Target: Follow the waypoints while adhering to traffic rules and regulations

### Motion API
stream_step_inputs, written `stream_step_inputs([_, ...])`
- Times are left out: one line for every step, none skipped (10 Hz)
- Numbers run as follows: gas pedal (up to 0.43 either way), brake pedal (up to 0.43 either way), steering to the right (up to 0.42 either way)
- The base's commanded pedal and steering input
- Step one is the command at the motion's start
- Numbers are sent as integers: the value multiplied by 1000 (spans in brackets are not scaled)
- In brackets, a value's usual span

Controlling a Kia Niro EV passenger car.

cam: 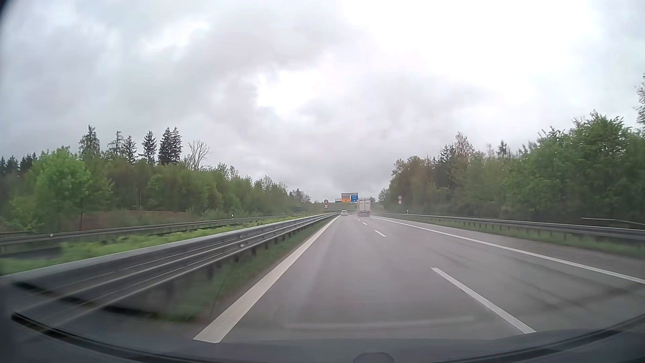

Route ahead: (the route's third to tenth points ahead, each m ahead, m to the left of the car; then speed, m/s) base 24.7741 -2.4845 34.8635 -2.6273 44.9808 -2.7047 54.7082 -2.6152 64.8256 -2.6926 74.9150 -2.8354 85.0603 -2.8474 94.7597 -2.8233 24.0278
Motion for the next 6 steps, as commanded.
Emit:
stream_step_inputs([150,0,0])
stream_step_inputs([150,0,0])
stream_step_inputs([150,0,0])
stream_step_inputs([150,0,0])
stream_step_inputs([150,0,0])
stream_step_inputs([150,0,0])
